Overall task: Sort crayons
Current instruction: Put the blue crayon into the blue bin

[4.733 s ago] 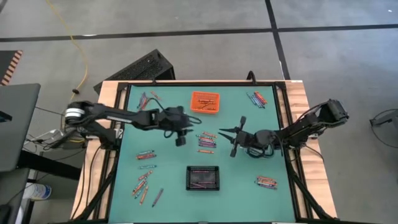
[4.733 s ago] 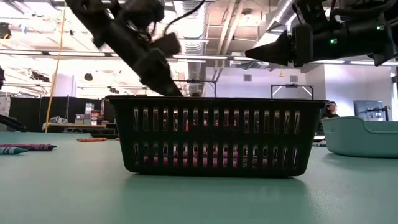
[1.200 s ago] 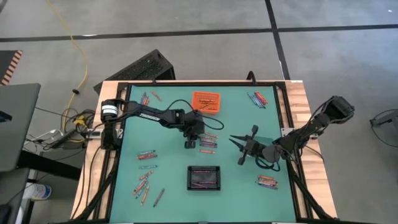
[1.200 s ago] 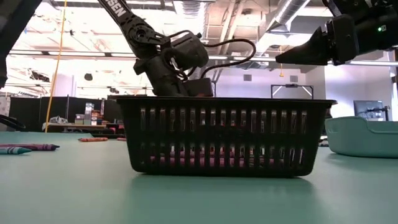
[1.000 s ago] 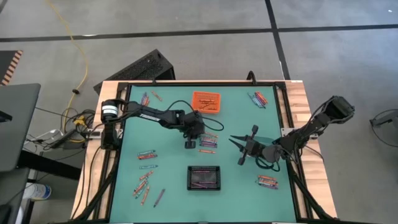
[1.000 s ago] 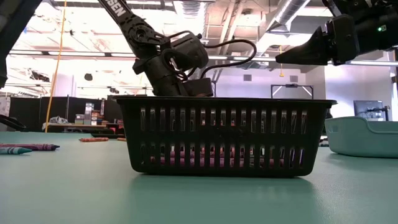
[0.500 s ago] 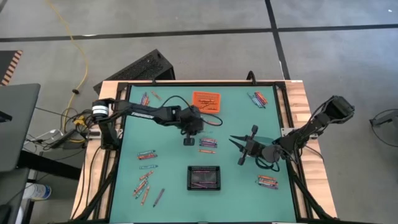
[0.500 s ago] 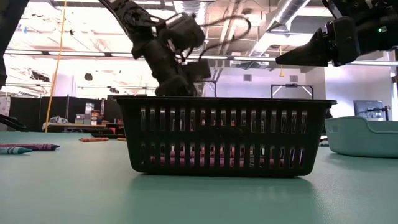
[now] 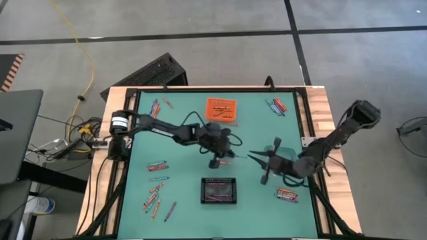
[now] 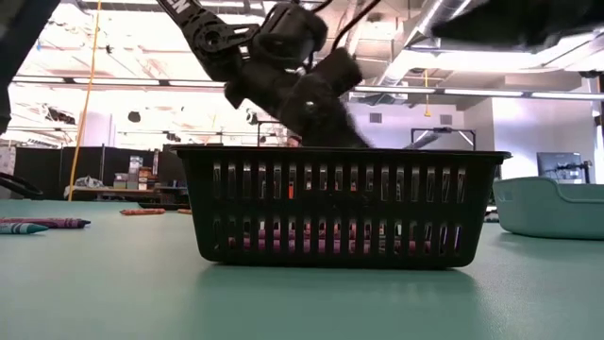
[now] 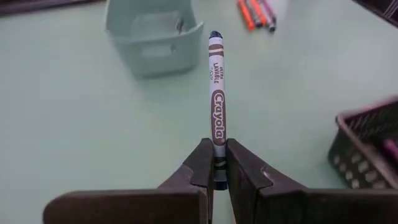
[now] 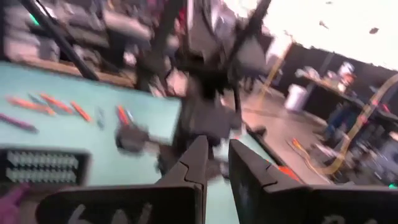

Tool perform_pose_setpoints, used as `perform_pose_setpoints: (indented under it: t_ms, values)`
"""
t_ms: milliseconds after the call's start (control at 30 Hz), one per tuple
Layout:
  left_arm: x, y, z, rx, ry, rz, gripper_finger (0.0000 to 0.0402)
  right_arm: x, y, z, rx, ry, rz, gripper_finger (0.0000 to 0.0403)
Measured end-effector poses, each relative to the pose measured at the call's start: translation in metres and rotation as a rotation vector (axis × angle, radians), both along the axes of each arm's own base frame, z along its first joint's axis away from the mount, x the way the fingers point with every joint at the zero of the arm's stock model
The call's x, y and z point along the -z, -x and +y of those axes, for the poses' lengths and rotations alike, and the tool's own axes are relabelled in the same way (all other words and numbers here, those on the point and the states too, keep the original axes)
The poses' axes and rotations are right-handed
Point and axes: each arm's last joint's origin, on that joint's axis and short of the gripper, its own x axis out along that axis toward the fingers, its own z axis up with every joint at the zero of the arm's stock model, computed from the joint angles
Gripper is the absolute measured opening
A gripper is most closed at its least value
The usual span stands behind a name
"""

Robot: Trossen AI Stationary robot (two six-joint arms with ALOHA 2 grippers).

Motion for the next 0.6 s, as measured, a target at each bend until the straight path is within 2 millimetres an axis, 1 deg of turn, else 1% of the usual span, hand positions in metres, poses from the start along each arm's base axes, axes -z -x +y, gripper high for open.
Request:
perform_pose_setpoints:
  t_ms: [167, 267, 333, 433, 600]
  values:
    - [-0.009, -0.034, -0.009, 0.026, -0.017, -0.089, 0.0014, -0.014, 0.015, 0.017, -0.092, 0.050, -0.088, 0.0066]
    - [-0.006, -0.059, -0.010, 0.031, -0.013, -0.076, 0.0014, -0.023, 0.024, 0.023, -0.124, 0.084, -0.139, 0.0066]
    - [-0.002, -0.076, -0.011, 0.035, -0.016, -0.057, 0.0014, -0.034, 0.032, 0.025, -0.135, 0.095, -0.195, 0.0066]
    - [-0.008, -0.101, -0.012, 0.042, -0.020, -0.071, 0.0013, -0.049, 0.047, 0.025, -0.154, 0.098, -0.272, 0.0066]
    - [-0.015, -0.131, -0.011, 0.034, -0.015, -0.096, 0.0013, -0.063, 0.066, 0.025, -0.204, 0.097, -0.313, 0.0066]
